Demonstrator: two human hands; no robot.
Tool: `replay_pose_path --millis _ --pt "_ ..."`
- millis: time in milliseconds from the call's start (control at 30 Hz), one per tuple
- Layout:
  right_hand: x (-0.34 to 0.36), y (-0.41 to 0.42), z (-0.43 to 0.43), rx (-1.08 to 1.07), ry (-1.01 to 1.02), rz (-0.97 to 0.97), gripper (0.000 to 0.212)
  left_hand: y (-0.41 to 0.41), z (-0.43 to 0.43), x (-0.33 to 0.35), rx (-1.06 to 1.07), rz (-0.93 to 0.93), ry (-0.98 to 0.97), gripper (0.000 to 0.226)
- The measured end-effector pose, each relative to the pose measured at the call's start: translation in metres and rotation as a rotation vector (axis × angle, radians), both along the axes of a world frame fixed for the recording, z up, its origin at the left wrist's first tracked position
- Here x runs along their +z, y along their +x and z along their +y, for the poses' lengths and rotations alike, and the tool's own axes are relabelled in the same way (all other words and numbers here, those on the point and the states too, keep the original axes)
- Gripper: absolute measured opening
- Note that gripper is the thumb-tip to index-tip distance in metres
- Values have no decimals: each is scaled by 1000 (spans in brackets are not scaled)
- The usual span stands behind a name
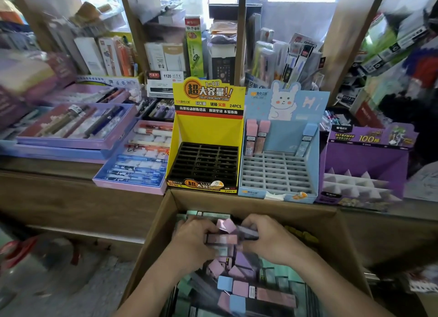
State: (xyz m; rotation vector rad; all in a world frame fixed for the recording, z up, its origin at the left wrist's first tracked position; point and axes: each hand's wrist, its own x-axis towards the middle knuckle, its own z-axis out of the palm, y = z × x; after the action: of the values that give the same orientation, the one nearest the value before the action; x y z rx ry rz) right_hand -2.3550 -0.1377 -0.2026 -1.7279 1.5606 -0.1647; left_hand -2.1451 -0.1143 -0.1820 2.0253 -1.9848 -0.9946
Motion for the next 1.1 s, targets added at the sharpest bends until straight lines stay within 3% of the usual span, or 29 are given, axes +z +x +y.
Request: replay_pose_path --millis 133,367,567,733,867,1100 --pt "-4 -1 -2 -10 14 -40 28 -6 3 1 -1 83 -5 31" --pt "-7 -4 -1 23 18 25 23 -16 5 -5 36 -29 -186 20" --pt "-4 -5 -2 53 48 46 27 -20 4 -5 19 28 -166 32" --pt "2 -6 -5 25 59 -36 30 -24 8 -2 36 108 -116 29" --pt "4 -6 -4 56 91 -21 32 -26 10 4 114 246 -54 10" --pt "13 0 -1 -8 79 -141 37 -29 6 -1 260 236 -68 18"
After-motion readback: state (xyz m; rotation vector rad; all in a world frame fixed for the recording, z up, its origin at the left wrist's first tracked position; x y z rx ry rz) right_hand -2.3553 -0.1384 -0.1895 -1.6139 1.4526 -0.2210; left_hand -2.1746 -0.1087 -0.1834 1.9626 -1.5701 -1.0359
